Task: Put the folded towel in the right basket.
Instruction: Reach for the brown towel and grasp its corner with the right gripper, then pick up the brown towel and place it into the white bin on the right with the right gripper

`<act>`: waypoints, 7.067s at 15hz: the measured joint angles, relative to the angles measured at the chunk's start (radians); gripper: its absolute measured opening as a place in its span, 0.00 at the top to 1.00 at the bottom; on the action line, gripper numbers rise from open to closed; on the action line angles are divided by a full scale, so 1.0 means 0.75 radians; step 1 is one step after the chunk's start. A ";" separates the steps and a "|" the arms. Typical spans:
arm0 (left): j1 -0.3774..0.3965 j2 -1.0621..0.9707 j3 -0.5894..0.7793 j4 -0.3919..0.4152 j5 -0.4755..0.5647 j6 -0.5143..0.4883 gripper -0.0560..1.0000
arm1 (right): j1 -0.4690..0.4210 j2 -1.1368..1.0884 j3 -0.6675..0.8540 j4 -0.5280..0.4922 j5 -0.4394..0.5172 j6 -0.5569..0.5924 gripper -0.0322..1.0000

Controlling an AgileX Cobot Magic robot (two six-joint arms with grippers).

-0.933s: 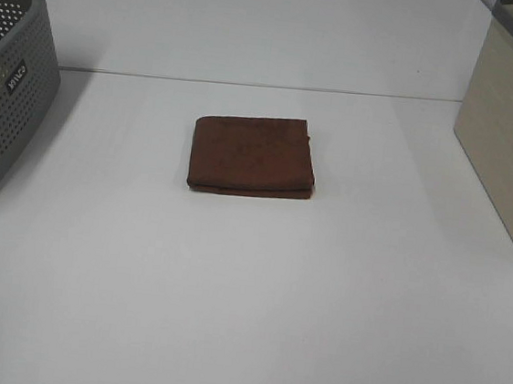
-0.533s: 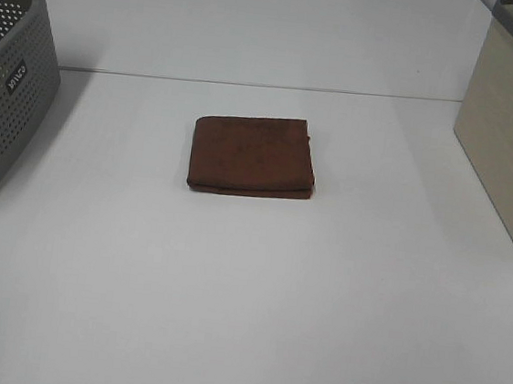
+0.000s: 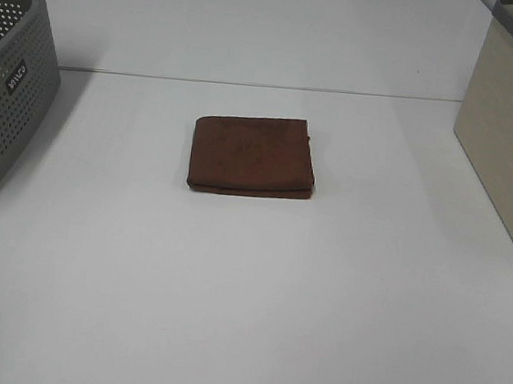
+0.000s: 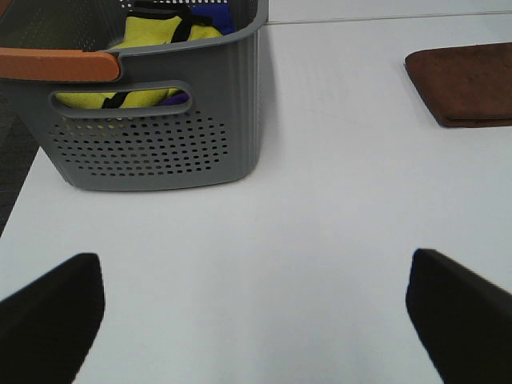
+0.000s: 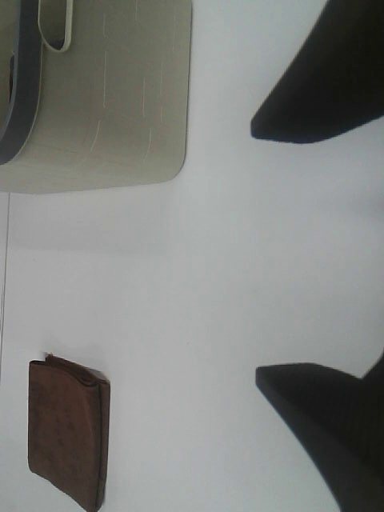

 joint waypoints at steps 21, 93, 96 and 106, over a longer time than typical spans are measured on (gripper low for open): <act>0.000 0.000 0.000 0.000 0.000 0.000 0.02 | 0.000 0.000 0.000 0.000 0.000 0.000 0.26; 0.000 0.000 0.000 0.005 0.000 0.000 0.02 | 0.357 3.513 -2.183 0.863 -0.068 -0.235 0.89; 0.000 0.000 0.000 0.005 0.000 0.000 0.02 | 0.357 3.435 -2.309 0.777 0.051 -0.235 0.89; 0.000 0.000 0.000 0.007 0.000 0.000 0.02 | 0.013 2.724 -2.536 0.131 0.195 -0.152 0.89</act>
